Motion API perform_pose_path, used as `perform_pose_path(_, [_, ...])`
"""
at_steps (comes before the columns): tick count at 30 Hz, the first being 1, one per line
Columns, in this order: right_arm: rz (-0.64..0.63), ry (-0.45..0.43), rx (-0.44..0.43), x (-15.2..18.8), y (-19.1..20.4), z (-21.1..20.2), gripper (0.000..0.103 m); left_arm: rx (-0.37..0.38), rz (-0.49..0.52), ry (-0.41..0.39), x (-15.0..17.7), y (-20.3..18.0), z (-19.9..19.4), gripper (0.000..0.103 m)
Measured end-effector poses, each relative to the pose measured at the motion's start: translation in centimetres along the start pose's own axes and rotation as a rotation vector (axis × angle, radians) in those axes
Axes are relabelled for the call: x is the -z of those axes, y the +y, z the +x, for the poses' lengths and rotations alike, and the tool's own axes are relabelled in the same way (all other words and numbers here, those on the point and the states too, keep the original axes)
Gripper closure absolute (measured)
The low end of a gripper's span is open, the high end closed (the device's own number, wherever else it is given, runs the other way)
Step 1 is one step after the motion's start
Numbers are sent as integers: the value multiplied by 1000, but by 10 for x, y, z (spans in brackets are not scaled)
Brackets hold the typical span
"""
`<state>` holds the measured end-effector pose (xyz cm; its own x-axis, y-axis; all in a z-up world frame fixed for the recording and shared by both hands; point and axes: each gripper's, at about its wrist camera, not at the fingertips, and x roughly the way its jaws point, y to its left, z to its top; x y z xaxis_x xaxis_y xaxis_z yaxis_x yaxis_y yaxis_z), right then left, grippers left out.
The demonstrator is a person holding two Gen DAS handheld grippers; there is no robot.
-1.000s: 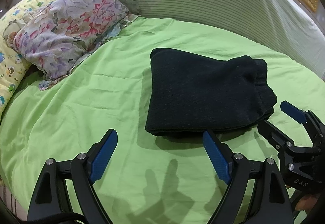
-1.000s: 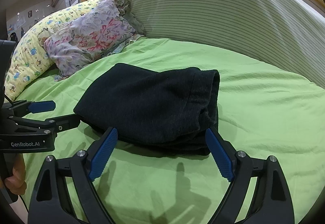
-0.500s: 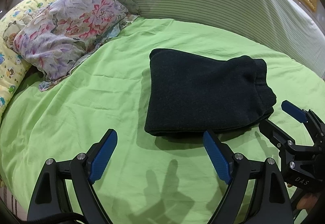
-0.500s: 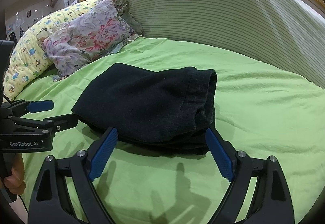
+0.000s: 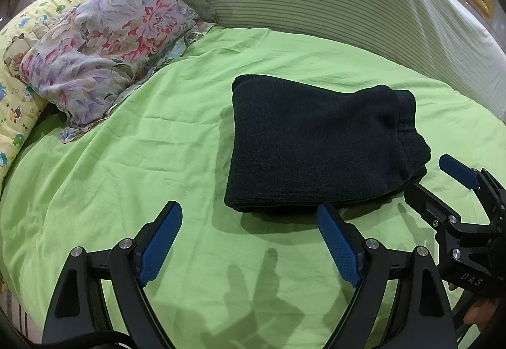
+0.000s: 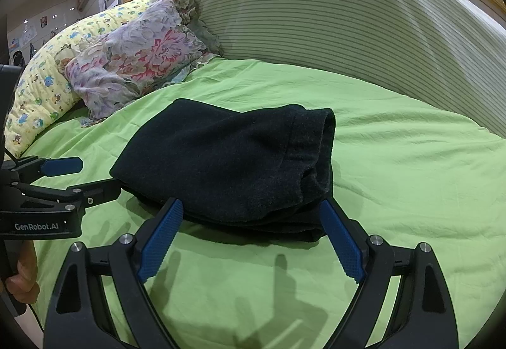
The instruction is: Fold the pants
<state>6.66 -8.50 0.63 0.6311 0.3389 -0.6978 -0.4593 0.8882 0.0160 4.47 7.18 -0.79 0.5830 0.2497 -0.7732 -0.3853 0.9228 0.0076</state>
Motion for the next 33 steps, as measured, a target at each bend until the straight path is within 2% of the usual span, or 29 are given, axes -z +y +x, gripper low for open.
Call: perform_pose_path(33, [8,-16,5,-13,-15,0,14,0,2,-13,-9,2,1,14])
